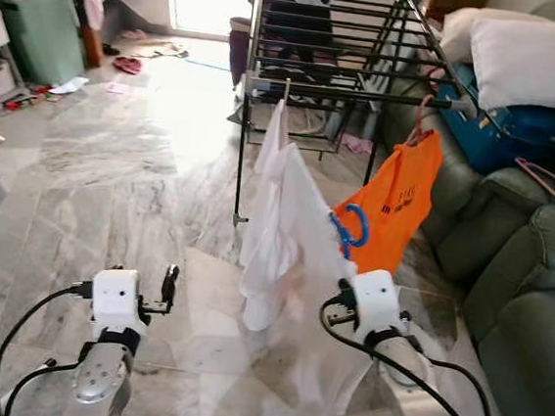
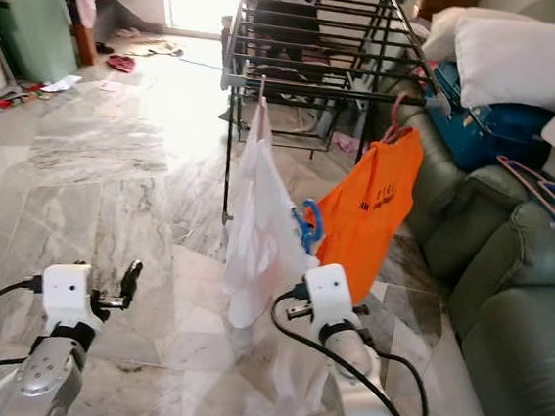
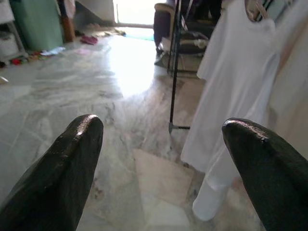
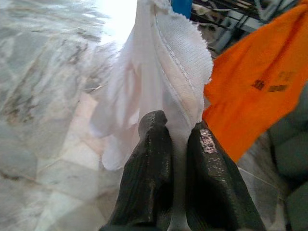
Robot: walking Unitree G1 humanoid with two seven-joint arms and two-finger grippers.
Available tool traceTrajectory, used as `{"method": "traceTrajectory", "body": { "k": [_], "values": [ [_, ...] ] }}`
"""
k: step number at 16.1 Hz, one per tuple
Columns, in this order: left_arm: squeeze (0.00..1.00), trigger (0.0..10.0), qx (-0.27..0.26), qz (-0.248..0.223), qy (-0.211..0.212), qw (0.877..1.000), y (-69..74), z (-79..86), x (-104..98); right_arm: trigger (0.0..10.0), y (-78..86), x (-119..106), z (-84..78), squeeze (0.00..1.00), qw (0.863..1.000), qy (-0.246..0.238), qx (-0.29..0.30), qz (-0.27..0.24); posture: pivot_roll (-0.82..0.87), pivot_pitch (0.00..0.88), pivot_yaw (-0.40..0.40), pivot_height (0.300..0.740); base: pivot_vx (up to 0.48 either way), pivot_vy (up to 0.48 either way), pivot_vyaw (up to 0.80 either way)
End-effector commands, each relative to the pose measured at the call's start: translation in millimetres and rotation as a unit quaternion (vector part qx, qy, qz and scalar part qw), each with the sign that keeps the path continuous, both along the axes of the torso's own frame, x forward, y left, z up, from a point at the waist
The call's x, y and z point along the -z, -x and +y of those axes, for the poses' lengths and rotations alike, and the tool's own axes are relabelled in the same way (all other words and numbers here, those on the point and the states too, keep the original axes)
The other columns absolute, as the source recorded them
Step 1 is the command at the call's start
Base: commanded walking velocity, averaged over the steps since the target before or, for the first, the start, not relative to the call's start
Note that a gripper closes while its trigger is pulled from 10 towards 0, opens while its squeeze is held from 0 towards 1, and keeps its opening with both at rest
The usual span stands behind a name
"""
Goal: Hang hanger
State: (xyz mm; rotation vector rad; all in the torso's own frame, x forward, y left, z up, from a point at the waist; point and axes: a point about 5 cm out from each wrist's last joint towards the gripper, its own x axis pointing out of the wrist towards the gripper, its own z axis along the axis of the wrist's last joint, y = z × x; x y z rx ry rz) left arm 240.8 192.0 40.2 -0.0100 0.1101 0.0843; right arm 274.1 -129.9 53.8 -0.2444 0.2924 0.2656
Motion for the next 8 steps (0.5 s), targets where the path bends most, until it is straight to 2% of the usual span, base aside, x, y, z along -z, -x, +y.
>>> {"method": "traceTrajectory", "body": {
  "k": [1, 3, 4, 7, 8],
  "values": [
    [0.0, 10.0, 0.006, -0.016, -0.002, 1.0, 0.5, -1.2, -5.0, 10.0, -6.7, -8.9, 3.3, 0.0, 1.0, -0.001, -0.008, -0.023, -0.09, 0.0, -0.071, 0.74, 0.0, 0.0, 0.0],
    [0.0, 10.0, 0.017, -0.022, -0.006, 1.0, -1.3, -2.9, -8.1, 10.0, -7.9, -8.6, 1.7, 0.0, 1.0, -0.004, 0.007, -0.025, -0.1, 0.0, -0.057, 0.74, 0.0, 0.0, 0.0],
    [0.0, 10.0, 0.03, -0.025, -0.009, 0.999, -5.6, -4.3, -11.2, 10.0, -7.3, -7.5, -3.5, 0.0, 0.999, -0.002, 0.035, -0.028, -0.11, 0.0, -0.031, 0.74, 0.296, 0.0, -0.73],
    [0.0, 10.0, 0.055, -0.031, -0.015, 0.998, -17.8, -8.4, -17.7, 10.0, -4.5, -4.4, -9.5, 0.0, 0.998, -0.004, 0.064, -0.028, -0.14, 0.0, 0.008, 0.74, 0.292, 0.0, -0.72],
    [0.0, 10.0, 0.064, -0.035, -0.017, 0.997, -22.6, -10.3, -20.4, 10.0, -3.3, -4.2, -9.5, 0.0, 0.997, -0.006, 0.069, -0.029, -0.15, 0.0, 0.02, 0.74, 0.289, 0.0, 0.0]
  ]
}}
